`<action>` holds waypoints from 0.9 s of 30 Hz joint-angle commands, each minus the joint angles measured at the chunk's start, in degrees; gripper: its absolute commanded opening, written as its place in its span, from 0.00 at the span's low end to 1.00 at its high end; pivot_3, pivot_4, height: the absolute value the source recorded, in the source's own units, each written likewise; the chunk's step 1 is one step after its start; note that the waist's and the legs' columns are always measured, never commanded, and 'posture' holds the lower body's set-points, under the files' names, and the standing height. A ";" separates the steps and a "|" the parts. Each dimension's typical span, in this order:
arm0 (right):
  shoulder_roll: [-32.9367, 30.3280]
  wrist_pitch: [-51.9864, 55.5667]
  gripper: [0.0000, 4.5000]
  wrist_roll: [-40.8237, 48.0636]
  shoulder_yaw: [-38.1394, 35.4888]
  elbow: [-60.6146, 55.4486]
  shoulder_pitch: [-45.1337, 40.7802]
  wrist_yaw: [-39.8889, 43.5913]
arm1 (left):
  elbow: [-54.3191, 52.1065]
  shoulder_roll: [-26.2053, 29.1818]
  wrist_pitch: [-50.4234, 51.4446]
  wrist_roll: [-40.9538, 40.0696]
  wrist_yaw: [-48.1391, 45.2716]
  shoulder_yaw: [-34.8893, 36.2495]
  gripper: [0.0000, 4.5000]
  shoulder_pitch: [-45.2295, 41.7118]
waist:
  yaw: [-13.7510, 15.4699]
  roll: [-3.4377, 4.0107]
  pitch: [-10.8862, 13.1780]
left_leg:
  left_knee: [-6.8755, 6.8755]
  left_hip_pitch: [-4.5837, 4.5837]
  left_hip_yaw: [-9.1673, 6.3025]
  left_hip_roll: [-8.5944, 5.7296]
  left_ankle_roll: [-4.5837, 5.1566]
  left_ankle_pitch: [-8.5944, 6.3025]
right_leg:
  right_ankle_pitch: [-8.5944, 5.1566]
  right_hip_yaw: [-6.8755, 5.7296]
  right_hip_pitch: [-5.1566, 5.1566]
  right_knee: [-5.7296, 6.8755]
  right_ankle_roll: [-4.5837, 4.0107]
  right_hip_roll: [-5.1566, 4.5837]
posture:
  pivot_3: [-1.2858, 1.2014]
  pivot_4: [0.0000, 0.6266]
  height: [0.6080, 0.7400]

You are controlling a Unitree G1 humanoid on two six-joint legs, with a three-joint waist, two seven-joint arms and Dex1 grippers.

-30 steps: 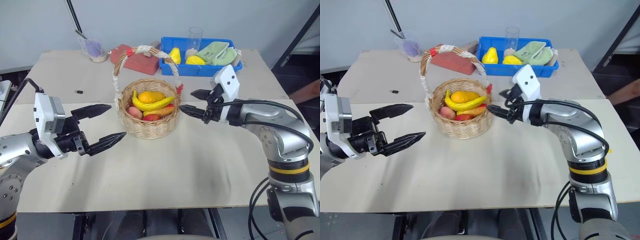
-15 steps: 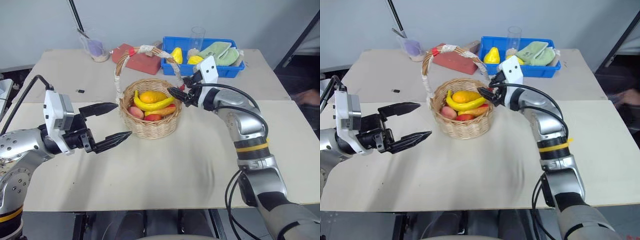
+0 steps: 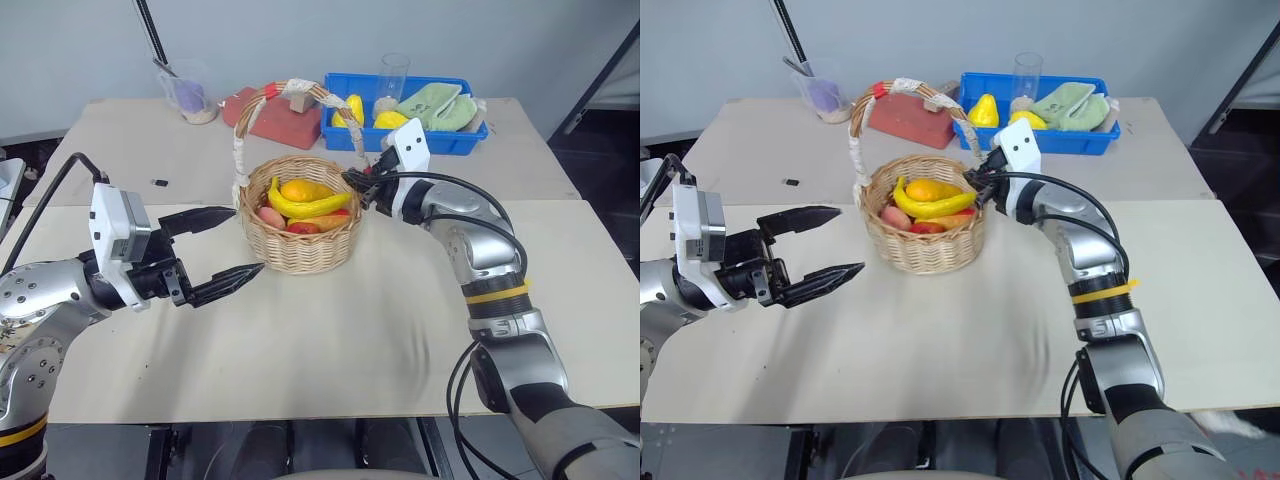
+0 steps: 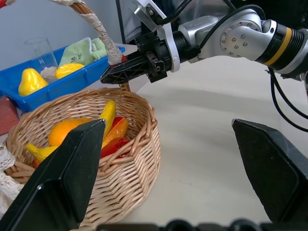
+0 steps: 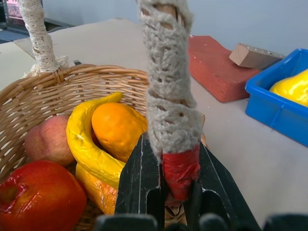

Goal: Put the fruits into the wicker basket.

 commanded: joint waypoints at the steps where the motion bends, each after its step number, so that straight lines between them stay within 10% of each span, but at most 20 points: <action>1: -3.55 -3.93 0.02 -0.64 -3.27 -3.42 0.47 0.01 | -0.63 -0.16 -1.25 -0.08 0.45 -0.05 1.00 -1.99 | 0.25 0.00 0.00 | 0.00 -0.02 0.00 -0.01 0.00 0.00 | 0.00 -0.01 0.00 -0.01 0.00 -0.02 | 0.52 0.24 1.00; 16: -12.39 -7.31 0.02 -0.97 -15.28 3.82 6.73 -9.03 | 3.37 -2.79 -2.86 4.04 1.14 -6.32 1.00 -9.32 | -0.43 0.00 0.01 | -0.04 0.01 0.08 0.04 0.01 0.01 | 0.00 0.11 0.05 -0.14 0.00 0.07 | 0.52 0.24 1.00; 27: -17.54 1.25 0.93 4.17 -17.88 -9.25 12.81 -4.40 | 6.17 -2.05 -5.07 12.72 4.26 -5.72 1.00 -6.55 | 0.36 0.00 0.01 | -0.04 -0.03 0.09 0.01 0.01 0.01 | 0.00 0.10 0.06 -0.21 0.01 -0.02 | 0.52 0.24 1.00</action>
